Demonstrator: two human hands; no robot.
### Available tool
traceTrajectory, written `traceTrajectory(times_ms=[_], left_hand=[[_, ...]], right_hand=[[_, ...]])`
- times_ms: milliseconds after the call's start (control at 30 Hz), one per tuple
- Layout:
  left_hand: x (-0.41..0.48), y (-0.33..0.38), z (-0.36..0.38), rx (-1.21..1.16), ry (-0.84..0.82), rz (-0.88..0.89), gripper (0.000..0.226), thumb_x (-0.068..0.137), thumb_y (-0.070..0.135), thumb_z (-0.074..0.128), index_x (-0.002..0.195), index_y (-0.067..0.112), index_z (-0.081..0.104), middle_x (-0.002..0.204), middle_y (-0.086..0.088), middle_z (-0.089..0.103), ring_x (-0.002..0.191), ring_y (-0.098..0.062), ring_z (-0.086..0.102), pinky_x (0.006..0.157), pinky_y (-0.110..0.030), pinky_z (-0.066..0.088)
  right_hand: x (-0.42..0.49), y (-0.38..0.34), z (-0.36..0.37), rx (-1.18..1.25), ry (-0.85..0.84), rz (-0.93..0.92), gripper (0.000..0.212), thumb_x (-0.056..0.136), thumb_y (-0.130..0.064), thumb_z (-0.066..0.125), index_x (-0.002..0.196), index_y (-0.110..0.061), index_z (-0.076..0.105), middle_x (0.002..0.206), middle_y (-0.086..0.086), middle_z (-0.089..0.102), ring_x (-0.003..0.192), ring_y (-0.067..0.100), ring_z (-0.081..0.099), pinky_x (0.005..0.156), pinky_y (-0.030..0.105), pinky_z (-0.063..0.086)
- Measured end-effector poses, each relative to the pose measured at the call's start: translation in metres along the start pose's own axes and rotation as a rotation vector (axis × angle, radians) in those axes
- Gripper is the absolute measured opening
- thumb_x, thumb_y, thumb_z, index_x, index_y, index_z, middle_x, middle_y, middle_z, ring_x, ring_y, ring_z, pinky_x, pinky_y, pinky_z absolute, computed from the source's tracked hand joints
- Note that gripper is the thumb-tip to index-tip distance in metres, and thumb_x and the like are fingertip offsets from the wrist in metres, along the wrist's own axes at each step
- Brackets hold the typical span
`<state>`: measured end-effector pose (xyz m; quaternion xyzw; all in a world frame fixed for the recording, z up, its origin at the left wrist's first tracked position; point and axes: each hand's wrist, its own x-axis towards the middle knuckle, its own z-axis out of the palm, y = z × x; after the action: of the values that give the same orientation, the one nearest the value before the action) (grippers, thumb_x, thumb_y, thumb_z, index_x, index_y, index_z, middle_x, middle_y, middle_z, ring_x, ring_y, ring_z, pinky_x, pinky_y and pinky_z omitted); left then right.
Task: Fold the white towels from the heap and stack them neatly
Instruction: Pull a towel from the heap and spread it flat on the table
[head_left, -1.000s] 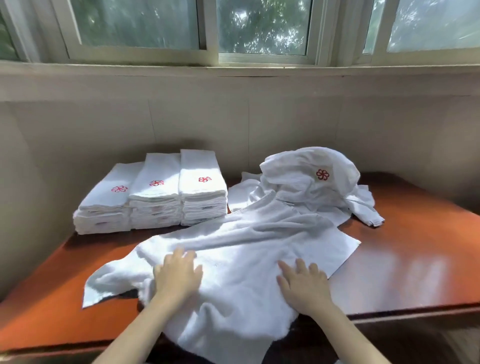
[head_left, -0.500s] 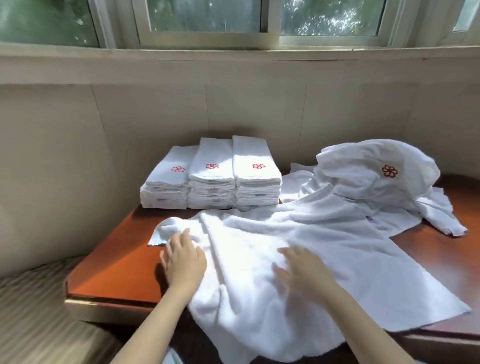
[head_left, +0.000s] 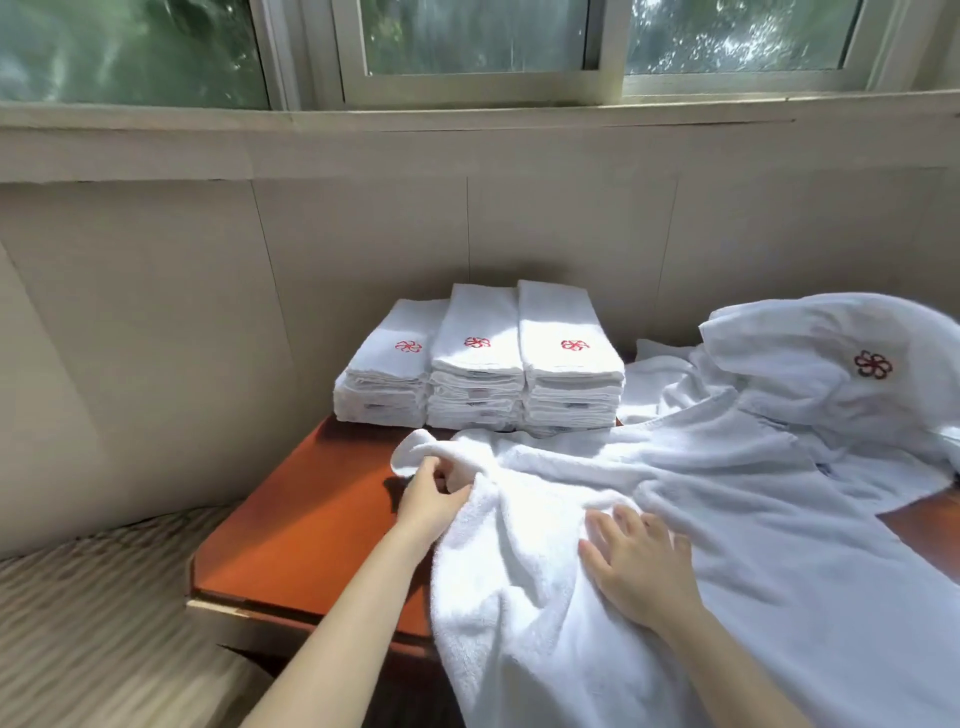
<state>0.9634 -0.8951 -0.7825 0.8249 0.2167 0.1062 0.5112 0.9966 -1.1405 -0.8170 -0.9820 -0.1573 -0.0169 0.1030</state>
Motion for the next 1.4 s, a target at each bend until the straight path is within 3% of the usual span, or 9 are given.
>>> traceTrajectory(times_ms=[100, 267, 367, 633, 767, 867, 1033, 1200, 1400], left_hand=[[-0.010, 0.022, 0.023, -0.511, -0.223, -0.136, 0.020, 0.091, 0.024, 0.065, 0.103, 0.010, 0.056, 0.095, -0.007, 0.066, 0.079, -0.016, 0.065, 0.065, -0.028, 0.054], [-0.013, 0.029, 0.050, -1.128, -0.322, -0.439, 0.016, 0.098, 0.020, 0.047, 0.088, 0.011, 0.056, 0.081, -0.006, 0.059, 0.091, -0.022, 0.058, 0.082, -0.031, 0.048], [-0.008, 0.027, 0.045, -0.952, -0.111, -0.339, 0.013, 0.096, 0.017, 0.052, 0.086, 0.013, 0.058, 0.082, -0.007, 0.061, 0.075, -0.022, 0.059, 0.066, -0.033, 0.049], [0.037, 0.012, -0.110, -0.677, 0.532, 0.045, 0.022, 0.090, -0.006, 0.050, 0.104, -0.002, 0.067, 0.095, -0.007, 0.065, 0.088, -0.018, 0.058, 0.084, -0.028, 0.047], [0.057, 0.006, -0.145, -0.257, 0.491, 0.036, 0.030, 0.093, 0.001, 0.048, 0.117, 0.002, 0.065, 0.112, -0.015, 0.066, 0.083, -0.019, 0.062, 0.066, -0.016, 0.050], [0.069, 0.006, -0.164, -0.169, 0.579, 0.004, 0.030, 0.092, 0.016, 0.049, 0.113, 0.007, 0.067, 0.110, -0.011, 0.064, 0.102, -0.027, 0.060, 0.085, -0.030, 0.047], [0.066, -0.015, -0.157, 0.138, 0.185, -0.102, 0.066, 0.097, 0.023, 0.050, 0.153, 0.015, 0.016, 0.147, -0.016, 0.039, 0.133, -0.030, 0.041, 0.110, -0.038, 0.034], [0.036, -0.039, -0.105, 0.351, 0.040, -0.213, 0.080, 0.090, 0.026, 0.056, 0.153, 0.011, 0.009, 0.154, -0.015, 0.023, 0.139, -0.031, 0.029, 0.112, -0.036, 0.030], [-0.005, -0.052, -0.070, -0.550, 0.472, -0.312, 0.067, 0.085, 0.002, 0.060, 0.141, -0.008, 0.025, 0.125, -0.022, 0.052, 0.104, -0.030, 0.057, 0.081, -0.033, 0.045]], right_hand=[[0.003, 0.000, -0.001, 0.004, -0.007, 0.016, 0.039, 0.093, -0.054, 0.026, 0.130, -0.044, 0.035, 0.145, -0.013, 0.029, 0.135, 0.017, 0.024, 0.108, 0.048, 0.021], [0.008, 0.003, 0.000, 0.014, 0.013, 0.026, 0.039, 0.093, -0.053, 0.027, 0.129, -0.043, 0.037, 0.143, -0.013, 0.031, 0.133, 0.016, 0.025, 0.103, 0.047, 0.022], [0.014, 0.008, -0.001, 0.016, 0.000, 0.034, 0.041, 0.093, -0.054, 0.028, 0.132, -0.043, 0.036, 0.148, -0.011, 0.028, 0.136, 0.017, 0.024, 0.106, 0.049, 0.021], [0.035, 0.024, -0.001, -0.010, 0.003, 0.052, 0.050, 0.093, -0.062, 0.027, 0.139, -0.043, 0.031, 0.153, -0.010, 0.026, 0.141, 0.016, 0.023, 0.112, 0.046, 0.019], [0.041, 0.027, 0.000, -0.031, -0.008, 0.026, 0.055, 0.093, -0.063, 0.025, 0.142, -0.040, 0.029, 0.152, -0.011, 0.028, 0.141, 0.016, 0.024, 0.114, 0.041, 0.020], [0.041, 0.028, 0.001, -0.031, 0.007, 0.032, 0.053, 0.092, -0.062, 0.025, 0.140, -0.041, 0.030, 0.146, -0.013, 0.034, 0.138, 0.014, 0.028, 0.112, 0.041, 0.023], [0.041, 0.025, -0.002, -0.029, 0.016, 0.062, 0.052, 0.093, -0.060, 0.025, 0.141, -0.041, 0.030, 0.148, -0.013, 0.033, 0.139, 0.013, 0.026, 0.112, 0.039, 0.021], [0.040, 0.023, -0.003, -0.030, 0.021, 0.070, 0.052, 0.094, -0.059, 0.026, 0.142, -0.039, 0.030, 0.147, -0.013, 0.034, 0.138, 0.013, 0.026, 0.112, 0.039, 0.021], [0.038, 0.021, -0.005, -0.014, 0.047, 0.085, 0.051, 0.094, -0.057, 0.030, 0.140, -0.036, 0.036, 0.146, -0.012, 0.038, 0.137, 0.013, 0.030, 0.111, 0.039, 0.023]])
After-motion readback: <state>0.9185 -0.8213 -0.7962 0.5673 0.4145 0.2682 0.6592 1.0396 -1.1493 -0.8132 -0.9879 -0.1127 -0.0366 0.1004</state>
